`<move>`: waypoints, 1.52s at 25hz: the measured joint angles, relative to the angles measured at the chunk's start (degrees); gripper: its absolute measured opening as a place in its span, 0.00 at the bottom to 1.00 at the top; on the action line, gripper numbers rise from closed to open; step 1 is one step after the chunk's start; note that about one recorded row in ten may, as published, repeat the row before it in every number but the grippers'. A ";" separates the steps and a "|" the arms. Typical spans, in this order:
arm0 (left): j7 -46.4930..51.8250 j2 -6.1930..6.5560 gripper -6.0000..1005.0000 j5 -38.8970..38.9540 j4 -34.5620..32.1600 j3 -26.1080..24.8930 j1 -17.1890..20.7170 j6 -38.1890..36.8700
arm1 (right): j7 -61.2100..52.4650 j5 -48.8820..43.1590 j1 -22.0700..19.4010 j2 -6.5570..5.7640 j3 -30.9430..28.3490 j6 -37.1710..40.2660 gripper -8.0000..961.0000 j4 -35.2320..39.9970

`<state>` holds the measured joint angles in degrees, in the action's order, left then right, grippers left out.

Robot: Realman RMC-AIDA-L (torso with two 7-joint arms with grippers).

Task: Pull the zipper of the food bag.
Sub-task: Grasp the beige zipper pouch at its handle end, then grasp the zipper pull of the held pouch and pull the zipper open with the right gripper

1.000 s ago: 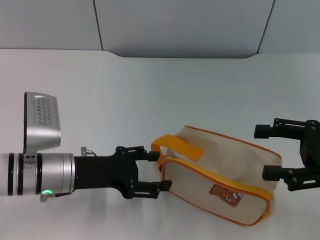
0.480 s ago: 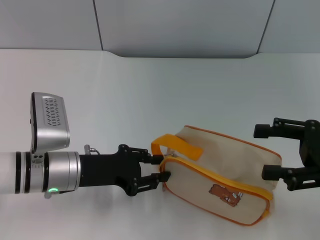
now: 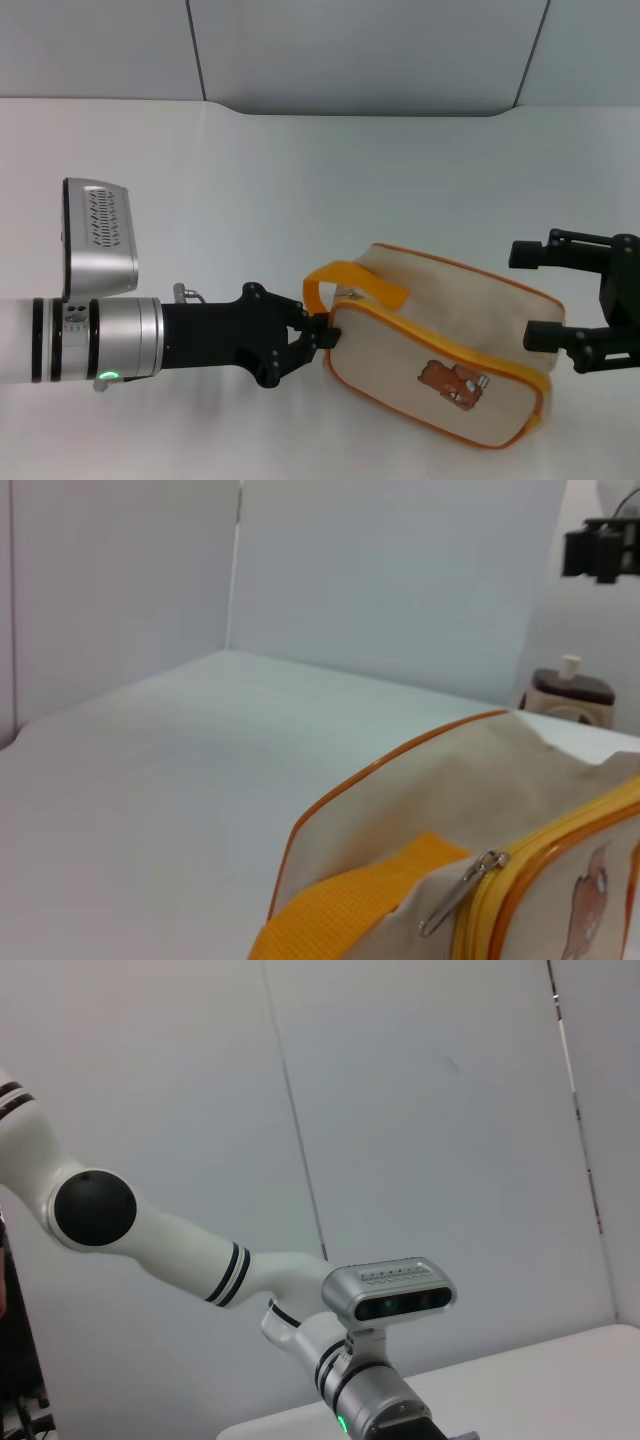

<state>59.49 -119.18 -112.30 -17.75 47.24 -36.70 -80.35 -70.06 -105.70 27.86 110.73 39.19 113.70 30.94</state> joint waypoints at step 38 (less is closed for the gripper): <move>-0.78 3.49 0.07 1.21 -12.69 -4.53 0.07 -16.21 | 58.79 2.66 8.47 8.99 -9.98 -23.45 0.39 -21.94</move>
<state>58.71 -115.69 -111.09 -30.44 42.71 -36.63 -96.56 -11.27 -103.04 36.33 119.72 29.22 90.25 9.00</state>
